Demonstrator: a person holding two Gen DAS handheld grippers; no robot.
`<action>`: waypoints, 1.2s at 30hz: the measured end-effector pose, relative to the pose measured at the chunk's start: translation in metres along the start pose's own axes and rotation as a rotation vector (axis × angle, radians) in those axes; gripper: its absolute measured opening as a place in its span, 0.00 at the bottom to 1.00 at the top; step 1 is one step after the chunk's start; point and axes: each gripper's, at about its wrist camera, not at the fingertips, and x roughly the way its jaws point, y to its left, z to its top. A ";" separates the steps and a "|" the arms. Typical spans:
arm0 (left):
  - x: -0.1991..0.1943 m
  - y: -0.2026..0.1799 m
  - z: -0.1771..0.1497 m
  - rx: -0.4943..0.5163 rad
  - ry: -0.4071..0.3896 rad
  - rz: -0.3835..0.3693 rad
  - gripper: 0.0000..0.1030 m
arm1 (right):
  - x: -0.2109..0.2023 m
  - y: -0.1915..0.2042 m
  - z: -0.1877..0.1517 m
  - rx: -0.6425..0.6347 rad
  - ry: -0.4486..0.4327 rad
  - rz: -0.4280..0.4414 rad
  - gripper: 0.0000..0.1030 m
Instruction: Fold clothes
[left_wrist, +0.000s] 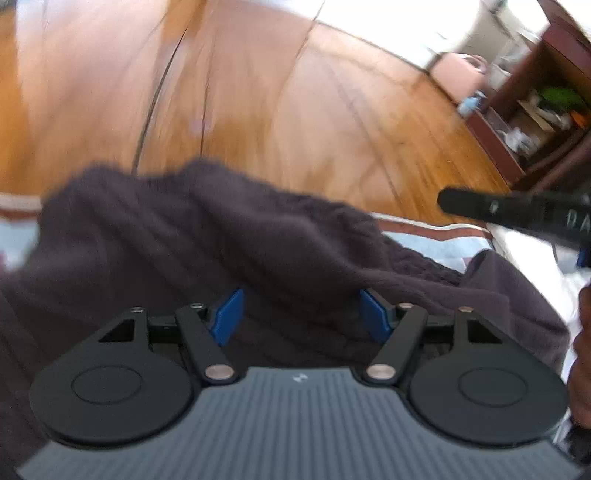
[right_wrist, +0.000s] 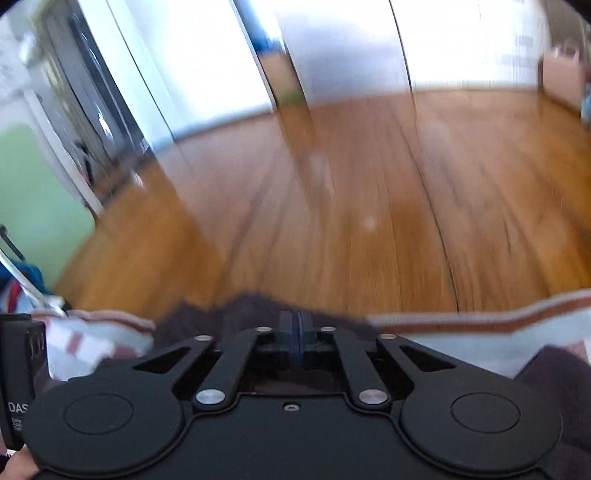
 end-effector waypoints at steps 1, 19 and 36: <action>0.001 0.007 0.000 -0.032 0.006 -0.003 0.66 | 0.011 -0.006 0.002 -0.002 0.042 -0.009 0.41; 0.053 -0.012 -0.009 0.131 0.085 0.057 0.78 | 0.012 0.015 -0.102 -0.064 0.231 0.102 0.58; -0.020 -0.028 0.010 0.150 -0.311 0.143 0.13 | -0.127 -0.121 -0.066 -0.145 0.019 -0.626 0.82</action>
